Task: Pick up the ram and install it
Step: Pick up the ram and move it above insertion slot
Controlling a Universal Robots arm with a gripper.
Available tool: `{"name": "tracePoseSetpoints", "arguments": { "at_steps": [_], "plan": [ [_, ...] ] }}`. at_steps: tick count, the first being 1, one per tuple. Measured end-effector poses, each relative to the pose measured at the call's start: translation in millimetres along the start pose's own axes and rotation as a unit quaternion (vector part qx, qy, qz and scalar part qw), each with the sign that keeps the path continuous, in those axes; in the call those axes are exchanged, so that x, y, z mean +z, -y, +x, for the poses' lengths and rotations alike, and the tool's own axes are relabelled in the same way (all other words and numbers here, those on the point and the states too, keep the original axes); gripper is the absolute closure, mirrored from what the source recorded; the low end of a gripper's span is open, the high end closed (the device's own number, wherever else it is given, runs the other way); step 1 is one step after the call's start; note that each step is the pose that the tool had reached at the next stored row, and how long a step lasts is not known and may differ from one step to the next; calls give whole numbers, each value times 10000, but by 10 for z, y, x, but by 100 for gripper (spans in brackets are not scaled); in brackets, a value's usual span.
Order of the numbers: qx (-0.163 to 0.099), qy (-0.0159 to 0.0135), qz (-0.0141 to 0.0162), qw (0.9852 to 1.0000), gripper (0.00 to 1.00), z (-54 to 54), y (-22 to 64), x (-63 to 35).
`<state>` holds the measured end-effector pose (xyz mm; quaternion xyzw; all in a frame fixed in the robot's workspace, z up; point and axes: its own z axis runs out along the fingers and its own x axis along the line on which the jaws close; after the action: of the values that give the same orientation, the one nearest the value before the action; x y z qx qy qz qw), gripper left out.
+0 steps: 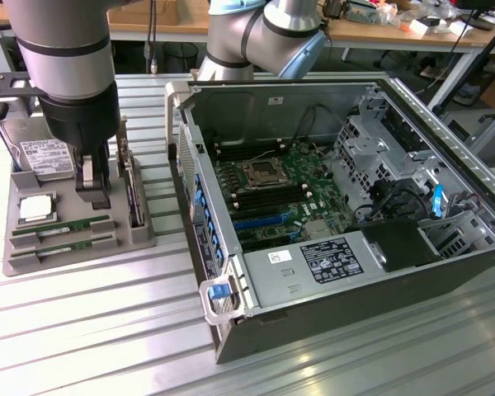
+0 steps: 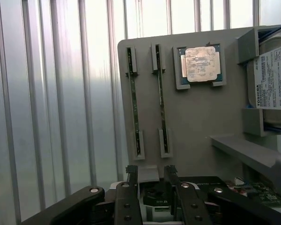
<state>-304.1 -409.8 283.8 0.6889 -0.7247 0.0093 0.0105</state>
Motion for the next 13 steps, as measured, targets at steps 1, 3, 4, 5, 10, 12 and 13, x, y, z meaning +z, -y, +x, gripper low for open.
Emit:
{"name": "tracePoseSetpoints", "arguments": {
  "at_steps": [1,3,4,5,10,12,13],
  "plan": [
    [0,1,1,10000,64,0,0,8],
    [0,0,0,10000,64,-1,0,20],
    [0,0,0,10000,64,-1,0,24],
    [0,0,0,10000,64,-1,0,27],
    [0,1,1,10000,64,-2,0,55],
    [0,0,0,10000,64,-2,0,68],
    [0,0,0,10000,64,-2,0,75]
  ]
}}
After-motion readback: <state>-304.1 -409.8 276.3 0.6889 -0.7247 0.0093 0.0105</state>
